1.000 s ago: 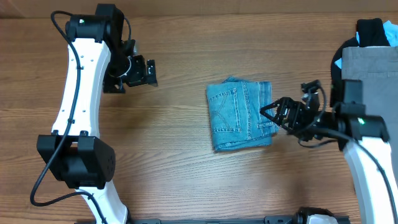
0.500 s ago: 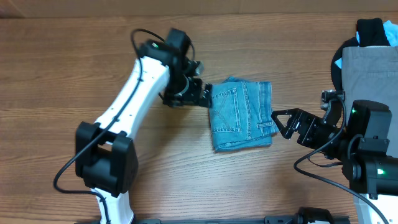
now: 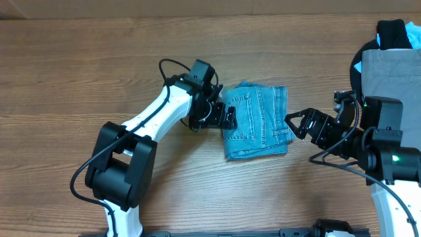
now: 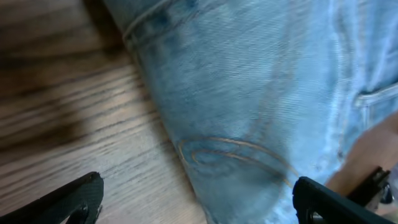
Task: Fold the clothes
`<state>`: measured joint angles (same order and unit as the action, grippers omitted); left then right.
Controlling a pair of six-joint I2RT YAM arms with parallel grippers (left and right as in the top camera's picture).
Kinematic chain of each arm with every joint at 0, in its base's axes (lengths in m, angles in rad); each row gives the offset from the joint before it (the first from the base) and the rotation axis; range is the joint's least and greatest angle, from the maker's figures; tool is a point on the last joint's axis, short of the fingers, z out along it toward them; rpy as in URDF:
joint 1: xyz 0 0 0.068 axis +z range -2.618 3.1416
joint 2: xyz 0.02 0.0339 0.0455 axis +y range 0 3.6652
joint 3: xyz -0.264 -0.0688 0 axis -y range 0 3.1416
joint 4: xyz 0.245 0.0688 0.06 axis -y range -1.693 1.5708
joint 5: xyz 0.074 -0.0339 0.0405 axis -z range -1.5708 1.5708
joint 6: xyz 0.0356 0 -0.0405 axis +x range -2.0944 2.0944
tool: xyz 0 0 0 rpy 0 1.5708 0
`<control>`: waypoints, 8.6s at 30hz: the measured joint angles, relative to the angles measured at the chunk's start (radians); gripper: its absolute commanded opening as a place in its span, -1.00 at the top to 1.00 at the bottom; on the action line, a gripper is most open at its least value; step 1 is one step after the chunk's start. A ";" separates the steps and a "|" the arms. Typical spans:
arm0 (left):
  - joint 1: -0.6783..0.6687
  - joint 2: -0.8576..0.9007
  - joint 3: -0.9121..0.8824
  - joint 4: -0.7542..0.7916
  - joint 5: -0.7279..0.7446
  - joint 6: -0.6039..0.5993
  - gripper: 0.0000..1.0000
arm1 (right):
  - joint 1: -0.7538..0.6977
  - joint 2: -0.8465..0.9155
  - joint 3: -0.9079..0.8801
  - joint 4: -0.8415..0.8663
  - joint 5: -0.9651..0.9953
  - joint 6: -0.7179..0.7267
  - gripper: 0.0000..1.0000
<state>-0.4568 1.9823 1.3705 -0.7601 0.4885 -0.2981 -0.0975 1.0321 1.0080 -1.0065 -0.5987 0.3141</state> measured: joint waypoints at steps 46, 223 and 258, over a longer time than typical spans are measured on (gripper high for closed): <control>0.307 -0.019 -0.184 0.499 -0.354 -0.644 0.89 | 0.000 0.029 0.000 -0.005 0.037 -0.001 -1.00; 0.865 0.413 0.390 0.694 -0.710 0.152 0.41 | 0.000 0.158 0.000 -0.214 0.069 -0.043 -1.00; 0.790 -0.944 0.230 -0.329 0.111 0.137 -1.00 | 0.000 -0.566 0.307 -0.558 0.136 -0.102 -1.00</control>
<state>0.3328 1.0382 1.6005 -1.0889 0.5999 -0.1608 -0.0978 0.4660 1.3151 -1.5650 -0.4625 0.2119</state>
